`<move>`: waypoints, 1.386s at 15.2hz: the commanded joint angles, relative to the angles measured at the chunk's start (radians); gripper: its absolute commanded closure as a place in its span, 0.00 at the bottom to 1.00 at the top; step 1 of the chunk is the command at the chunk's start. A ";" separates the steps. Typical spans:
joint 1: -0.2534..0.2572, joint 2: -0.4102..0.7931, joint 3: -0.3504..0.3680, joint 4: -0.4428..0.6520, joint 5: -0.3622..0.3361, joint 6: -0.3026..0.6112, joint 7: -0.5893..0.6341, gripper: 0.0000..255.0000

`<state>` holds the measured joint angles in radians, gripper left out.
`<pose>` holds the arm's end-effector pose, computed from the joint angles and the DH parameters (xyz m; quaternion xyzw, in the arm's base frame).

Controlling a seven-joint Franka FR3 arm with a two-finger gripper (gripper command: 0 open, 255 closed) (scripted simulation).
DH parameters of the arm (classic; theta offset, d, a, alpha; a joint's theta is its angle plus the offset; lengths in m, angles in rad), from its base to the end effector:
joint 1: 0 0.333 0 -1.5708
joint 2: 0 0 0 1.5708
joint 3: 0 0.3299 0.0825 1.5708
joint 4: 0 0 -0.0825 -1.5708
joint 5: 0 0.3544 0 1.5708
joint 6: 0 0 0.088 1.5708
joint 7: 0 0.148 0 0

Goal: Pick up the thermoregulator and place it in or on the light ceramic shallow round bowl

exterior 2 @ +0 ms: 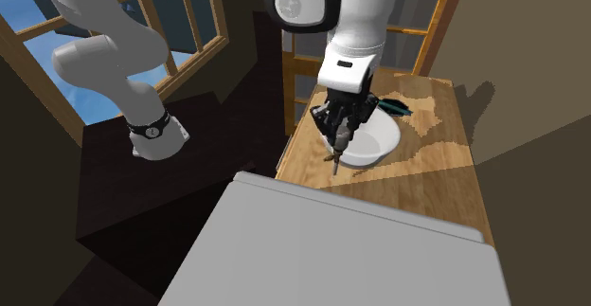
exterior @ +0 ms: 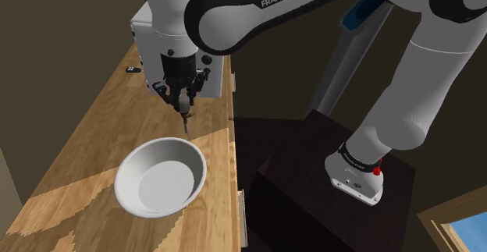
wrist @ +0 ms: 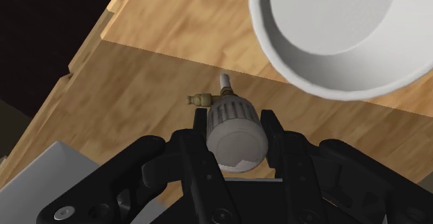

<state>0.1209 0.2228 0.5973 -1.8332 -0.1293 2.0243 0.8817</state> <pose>0.4604 0.3636 0.4141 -0.9982 0.0596 -0.0004 0.0062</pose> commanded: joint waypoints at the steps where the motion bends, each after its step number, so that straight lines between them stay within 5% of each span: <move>1: -0.002 -0.011 0.003 0.016 0.008 -0.026 -0.005 1.00; 19: -0.001 -0.047 0.012 0.207 0.035 -0.245 -0.022 1.00; 21: 0.033 -0.026 0.029 0.250 0.021 -0.273 0.026 1.00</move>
<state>0.1395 0.1858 0.6192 -1.6097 -0.1013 1.7699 0.8883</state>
